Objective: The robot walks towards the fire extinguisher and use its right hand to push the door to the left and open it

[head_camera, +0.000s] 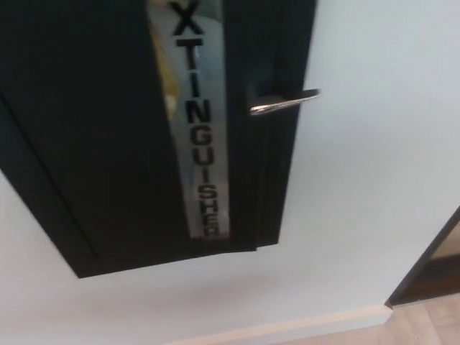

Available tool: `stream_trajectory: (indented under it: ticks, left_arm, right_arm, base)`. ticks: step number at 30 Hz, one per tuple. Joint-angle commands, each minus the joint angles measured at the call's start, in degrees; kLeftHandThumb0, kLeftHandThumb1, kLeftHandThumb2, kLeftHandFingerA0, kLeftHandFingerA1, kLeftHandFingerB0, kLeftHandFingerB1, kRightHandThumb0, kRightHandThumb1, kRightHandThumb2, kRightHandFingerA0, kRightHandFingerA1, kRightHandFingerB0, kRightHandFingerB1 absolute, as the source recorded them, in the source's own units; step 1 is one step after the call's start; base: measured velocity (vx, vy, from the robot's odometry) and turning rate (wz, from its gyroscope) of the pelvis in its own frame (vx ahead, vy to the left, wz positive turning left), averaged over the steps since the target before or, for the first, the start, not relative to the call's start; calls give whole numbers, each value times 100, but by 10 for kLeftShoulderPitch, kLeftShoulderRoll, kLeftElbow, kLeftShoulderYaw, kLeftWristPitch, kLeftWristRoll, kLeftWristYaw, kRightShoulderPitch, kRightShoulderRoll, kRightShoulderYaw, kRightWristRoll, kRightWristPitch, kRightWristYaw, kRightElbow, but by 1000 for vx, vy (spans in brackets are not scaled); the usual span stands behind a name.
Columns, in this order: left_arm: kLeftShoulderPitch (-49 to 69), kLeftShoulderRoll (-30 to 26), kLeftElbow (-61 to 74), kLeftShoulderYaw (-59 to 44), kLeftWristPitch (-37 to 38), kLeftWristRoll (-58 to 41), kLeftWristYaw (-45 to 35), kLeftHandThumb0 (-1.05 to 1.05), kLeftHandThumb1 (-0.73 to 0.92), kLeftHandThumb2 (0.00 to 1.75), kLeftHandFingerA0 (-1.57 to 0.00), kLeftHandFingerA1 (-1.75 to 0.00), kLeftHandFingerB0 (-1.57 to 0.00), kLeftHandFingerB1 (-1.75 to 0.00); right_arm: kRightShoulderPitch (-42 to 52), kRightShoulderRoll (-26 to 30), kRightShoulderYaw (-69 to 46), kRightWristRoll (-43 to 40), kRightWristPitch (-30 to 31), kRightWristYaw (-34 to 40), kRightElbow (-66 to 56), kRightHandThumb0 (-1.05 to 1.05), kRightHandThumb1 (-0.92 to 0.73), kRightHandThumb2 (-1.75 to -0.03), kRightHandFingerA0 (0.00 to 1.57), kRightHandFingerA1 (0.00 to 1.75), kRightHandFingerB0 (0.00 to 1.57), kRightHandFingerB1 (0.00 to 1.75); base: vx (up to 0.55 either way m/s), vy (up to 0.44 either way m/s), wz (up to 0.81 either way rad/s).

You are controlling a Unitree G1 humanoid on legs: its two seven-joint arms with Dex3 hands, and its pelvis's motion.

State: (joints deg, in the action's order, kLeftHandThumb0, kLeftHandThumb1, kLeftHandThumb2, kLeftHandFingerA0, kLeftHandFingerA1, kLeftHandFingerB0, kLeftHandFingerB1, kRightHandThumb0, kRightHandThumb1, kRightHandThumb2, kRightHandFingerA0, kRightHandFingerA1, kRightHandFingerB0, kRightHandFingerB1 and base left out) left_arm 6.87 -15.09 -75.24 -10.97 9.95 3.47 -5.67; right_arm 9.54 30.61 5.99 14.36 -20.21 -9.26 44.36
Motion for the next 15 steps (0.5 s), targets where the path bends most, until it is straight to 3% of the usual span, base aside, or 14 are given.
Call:
stream_trajectory:
  ticks: [1, 2, 4, 5, 11, 12, 13, 14, 15]
  left_arm:
    - [1, -5, 0, -4, -7, -9, -1, -55, 55, 56, -31, -54, -34, -37]
    - [0, -5, 0, -3, -8, -8, 0, -59, 43, 78, -30, -58, -29, -48]
    - [0, -4, 1, -2, -8, -8, 0, -59, 43, 78, -30, -58, -29, -48]
    - [0, -4, 0, -4, -7, -10, -1, -56, 54, 56, -33, -54, -36, -37]
    - [-4, -2, 1, -3, -7, -9, -1, -55, 55, 56, -32, -56, -35, -38]
    - [-4, -2, 0, -3, -9, -9, 3, -54, 55, 56, -33, -55, -35, -38]
    - [-4, -2, 0, -3, -9, -9, 4, -54, 55, 56, -33, -55, -35, -38]
    - [-3, -5, 1, 4, -8, -1, 6, -63, 43, 80, -30, -61, -29, -49]
    - [-3, -7, 1, 6, -7, 0, 5, -63, 43, 81, -31, -62, -27, -49]
  right_arm:
    - [25, 41, -15, -17, 44, -57, -107, -78, -60, -59, 28, 104, 7, 81]
    - [23, 42, -18, -22, 42, -60, -104, -80, -47, -87, 34, 86, 12, 69]
    - [21, 42, -20, -24, 44, -64, -101, -80, -47, -87, 34, 86, 12, 69]
    - [15, 41, -17, -21, 28, -64, -70, -80, -48, -85, 32, 87, 12, 71]
    - [-9, 37, -3, 1, 2, -48, 5, -84, -49, -87, 29, 86, 8, 71]
    - [-12, 34, 0, 2, 0, -44, 13, -85, -63, -58, 20, 108, 0, 84]
    - [-14, 33, 0, 3, -1, -42, 16, -85, -63, -58, 20, 108, 0, 84]
    - [-18, 29, 6, 8, 3, -36, 26, -85, -49, -89, 32, 87, 3, 69]
    - [-18, 27, 8, 11, 6, -32, 28, -86, -49, -90, 30, 85, 2, 68]
  base:
    - [-15, 143, 17]
    - [19, 55, 11]
    - [-10, -1, 7]
    - [0, 0, 0]
    - [-10, -76, 2]
    - [0, 0, 0]
    - [0, 0, 0]
    - [0, 0, 0]
    - [0, 0, 0]
